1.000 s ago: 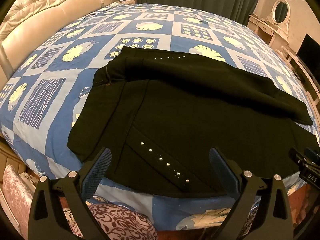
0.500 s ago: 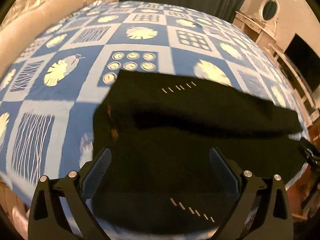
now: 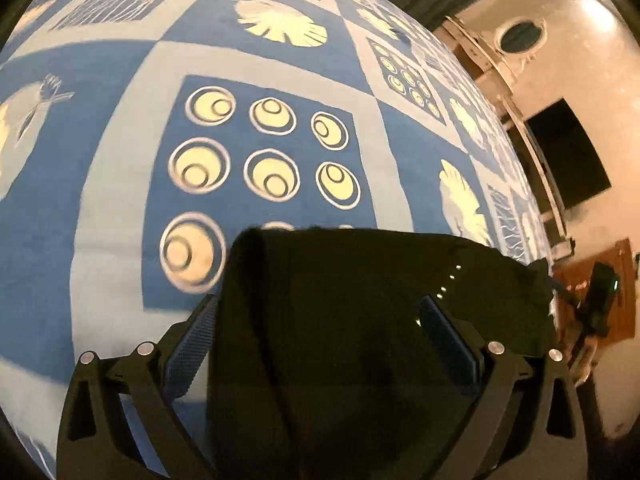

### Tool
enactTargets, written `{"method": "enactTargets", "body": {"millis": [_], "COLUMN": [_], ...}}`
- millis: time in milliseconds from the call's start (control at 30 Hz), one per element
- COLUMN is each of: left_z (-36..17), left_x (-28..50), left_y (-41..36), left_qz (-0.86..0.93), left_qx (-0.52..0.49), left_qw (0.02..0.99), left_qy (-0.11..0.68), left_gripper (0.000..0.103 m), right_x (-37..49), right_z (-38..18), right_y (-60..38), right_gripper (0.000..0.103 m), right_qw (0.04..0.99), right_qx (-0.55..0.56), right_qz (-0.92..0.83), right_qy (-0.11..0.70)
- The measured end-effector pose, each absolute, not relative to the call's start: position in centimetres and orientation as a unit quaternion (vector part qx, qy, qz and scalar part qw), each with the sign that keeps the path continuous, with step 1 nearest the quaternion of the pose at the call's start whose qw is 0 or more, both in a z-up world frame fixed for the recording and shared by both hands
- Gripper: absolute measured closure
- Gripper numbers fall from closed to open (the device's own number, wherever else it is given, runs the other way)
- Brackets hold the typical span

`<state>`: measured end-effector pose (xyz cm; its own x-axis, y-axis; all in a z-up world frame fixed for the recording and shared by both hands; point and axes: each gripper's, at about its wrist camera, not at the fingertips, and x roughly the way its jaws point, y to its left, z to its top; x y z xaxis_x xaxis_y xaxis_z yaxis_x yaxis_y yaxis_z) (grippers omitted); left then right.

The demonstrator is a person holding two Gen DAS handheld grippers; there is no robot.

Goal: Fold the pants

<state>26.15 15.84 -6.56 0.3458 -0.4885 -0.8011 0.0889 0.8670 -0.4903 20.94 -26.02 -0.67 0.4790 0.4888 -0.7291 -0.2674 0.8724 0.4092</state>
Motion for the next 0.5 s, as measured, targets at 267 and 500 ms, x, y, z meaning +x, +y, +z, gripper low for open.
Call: {"method": "enactTargets", "body": {"millis": [267, 500], "left_z": [-6.9, -7.3], "left_x": [26.5, 28.0], "left_y": [15.8, 16.9], "left_qz": [-0.245, -0.229], "left_qx": [-0.116, -0.205], "left_qw": [0.797, 0.807], "left_qy": [0.540, 0.503], "left_gripper": [0.005, 0.006], "right_x": [25.1, 28.6], "right_z": [-1.7, -2.5], "right_y": [-25.2, -21.8], "right_gripper": [0.002, 0.002], "right_qw": [0.814, 0.798], "right_qx": [0.107, 0.063], "right_qz": [0.301, 0.325], "right_qy": [0.485, 0.504]}}
